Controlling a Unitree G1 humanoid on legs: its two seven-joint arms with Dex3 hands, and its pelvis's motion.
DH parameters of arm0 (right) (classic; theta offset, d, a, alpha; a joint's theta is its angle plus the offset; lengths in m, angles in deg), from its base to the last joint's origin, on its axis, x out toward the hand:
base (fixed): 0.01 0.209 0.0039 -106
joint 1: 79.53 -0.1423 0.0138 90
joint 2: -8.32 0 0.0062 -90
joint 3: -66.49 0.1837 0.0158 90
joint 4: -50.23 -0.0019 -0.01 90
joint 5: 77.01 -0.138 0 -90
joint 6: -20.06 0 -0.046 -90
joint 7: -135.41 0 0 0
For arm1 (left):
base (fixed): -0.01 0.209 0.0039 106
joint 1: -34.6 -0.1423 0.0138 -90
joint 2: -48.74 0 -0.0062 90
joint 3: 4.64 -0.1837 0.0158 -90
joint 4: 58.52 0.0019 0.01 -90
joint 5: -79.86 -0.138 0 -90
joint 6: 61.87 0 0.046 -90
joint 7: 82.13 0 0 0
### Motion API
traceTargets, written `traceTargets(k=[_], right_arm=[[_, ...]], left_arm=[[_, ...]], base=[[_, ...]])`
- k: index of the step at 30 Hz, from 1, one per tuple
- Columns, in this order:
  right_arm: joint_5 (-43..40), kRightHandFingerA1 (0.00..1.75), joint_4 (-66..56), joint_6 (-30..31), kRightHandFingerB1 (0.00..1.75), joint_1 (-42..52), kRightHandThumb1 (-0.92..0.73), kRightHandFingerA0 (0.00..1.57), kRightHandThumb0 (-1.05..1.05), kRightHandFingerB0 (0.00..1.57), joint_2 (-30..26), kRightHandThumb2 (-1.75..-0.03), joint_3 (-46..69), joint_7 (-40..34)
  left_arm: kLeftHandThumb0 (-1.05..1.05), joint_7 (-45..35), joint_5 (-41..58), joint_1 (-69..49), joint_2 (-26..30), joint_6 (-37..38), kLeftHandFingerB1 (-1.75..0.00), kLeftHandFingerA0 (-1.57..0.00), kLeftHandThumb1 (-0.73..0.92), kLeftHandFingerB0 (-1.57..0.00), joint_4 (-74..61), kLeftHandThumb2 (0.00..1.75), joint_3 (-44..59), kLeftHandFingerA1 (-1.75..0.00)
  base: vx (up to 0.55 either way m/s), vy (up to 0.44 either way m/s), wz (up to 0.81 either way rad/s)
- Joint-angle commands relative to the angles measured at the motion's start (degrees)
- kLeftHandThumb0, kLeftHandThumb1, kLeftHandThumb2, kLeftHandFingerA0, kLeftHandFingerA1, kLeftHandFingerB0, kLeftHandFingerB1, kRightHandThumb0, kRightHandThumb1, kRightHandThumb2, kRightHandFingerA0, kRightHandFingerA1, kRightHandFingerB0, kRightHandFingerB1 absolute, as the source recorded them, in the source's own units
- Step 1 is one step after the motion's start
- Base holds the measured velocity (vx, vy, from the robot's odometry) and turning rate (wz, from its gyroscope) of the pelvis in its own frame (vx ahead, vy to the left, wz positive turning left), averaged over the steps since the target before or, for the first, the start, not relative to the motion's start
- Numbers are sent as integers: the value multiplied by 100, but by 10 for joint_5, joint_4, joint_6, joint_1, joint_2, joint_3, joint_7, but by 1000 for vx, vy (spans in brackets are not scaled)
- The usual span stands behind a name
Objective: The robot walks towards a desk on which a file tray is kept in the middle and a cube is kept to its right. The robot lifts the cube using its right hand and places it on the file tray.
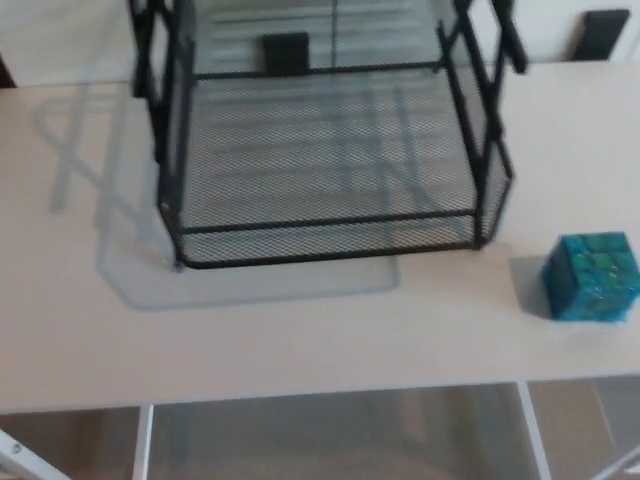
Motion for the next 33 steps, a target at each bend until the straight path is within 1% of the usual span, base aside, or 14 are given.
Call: traceTargets(k=[1, 14, 15, 16, 17, 18, 19, 23, 24, 26, 27, 28, 31, 33], right_arm=[[2, 30, 4, 11, 27, -3, -49, 2, -74, 6, -3, -85, -2, 0], [5, 30, 7, 15, 27, -12, -49, 2, -74, 6, -4, -85, -9, 1], [5, 30, 7, 15, 27, -13, -49, 2, -74, 6, -4, -85, -9, 1], [5, 30, 7, 15, 27, -13, -49, 2, -74, 6, -4, -85, -8, 1], [7, 30, 7, 17, 27, -16, -49, 2, -74, 6, -4, -85, -10, 1], [-104, 53, 20, 88, 22, -21, -40, 22, -66, 5, -21, -78, 115, -33], [-217, 38, 35, 105, 28, -31, -53, 0, -37, 4, -14, -56, 235, -33], [-236, 52, 7, 92, 24, -37, -51, 9, -38, 8, 15, -66, 295, -86], [-238, 21, 3, 98, 30, -37, -59, 0, -31, 2, 17, -57, 305, -81], [-232, 40, -31, 108, 28, -24, -60, 1, -35, 5, 29, -58, 316, -85], [-229, 45, -8, 106, 24, -37, -53, 1, -36, 3, 26, -68, 317, -90], [-223, 32, -15, 108, 31, -37, -54, 2, -37, 6, 33, -65, 323, -100], [-216, 42, -20, 130, 26, -35, -58, 6, -31, 7, 37, -57, 338, -106], [-216, 44, -21, 141, 22, -35, -56, 4, -34, 6, 39, -68, 349, -100]], left_arm=[[-105, 4, 11, -3, 6, -5, -142, -36, 78, -4, 3, 96, 6, -146], [-105, 0, 13, -9, 9, -1, -126, -38, 81, -15, 2, 87, 12, -134], [-83, 1, 17, -8, 9, -6, -80, -39, 11, 0, 2, 109, 17, -98], [-86, -3, 39, -4, 8, -15, -80, -39, 5, 0, 4, 106, 39, -98], [-85, 1, 41, -3, 8, -15, -79, -40, 7, 0, 3, 107, 44, -97], [-105, 1, 40, -3, 8, -16, -133, -35, 87, -1, 2, 96, 45, -157], [-105, 5, 38, -3, 7, -13, -140, -31, 91, -2, 2, 92, 46, -161], [-105, 11, 28, -11, 6, -9, -147, -34, 89, -3, 4, 94, 38, -164], [-105, 11, 29, -11, 6, -10, -145, -35, 92, -2, 4, 94, 39, -164], [-105, 7, 37, -13, 4, -9, -138, -37, 89, -2, 2, 96, 46, -160], [-105, 5, 36, -13, 5, -8, -155, -27, 87, -1, 2, 101, 45, -163], [-105, 0, 38, -14, 5, -10, -147, -32, 90, -7, 0, 96, 47, -162], [-105, -10, 51, -11, 6, -15, -136, -34, 90, 0, 1, 95, 60, -158], [-105, -9, 48, -12, 6, -13, -157, -23, 89, 0, -1, 101, 59, -163]], base=[[-132, -17, -2], [-106, 170, 0], [0, 0, 0], [0, 0, 0], [0, 0, 0], [0, 0, 0], [-45, -81, 0], [-51, -154, 4], [-91, -278, -76], [-105, -259, 2], [-55, -115, 2], [0, 0, 0], [-8, 7, -2], [-41, 96, -5]])
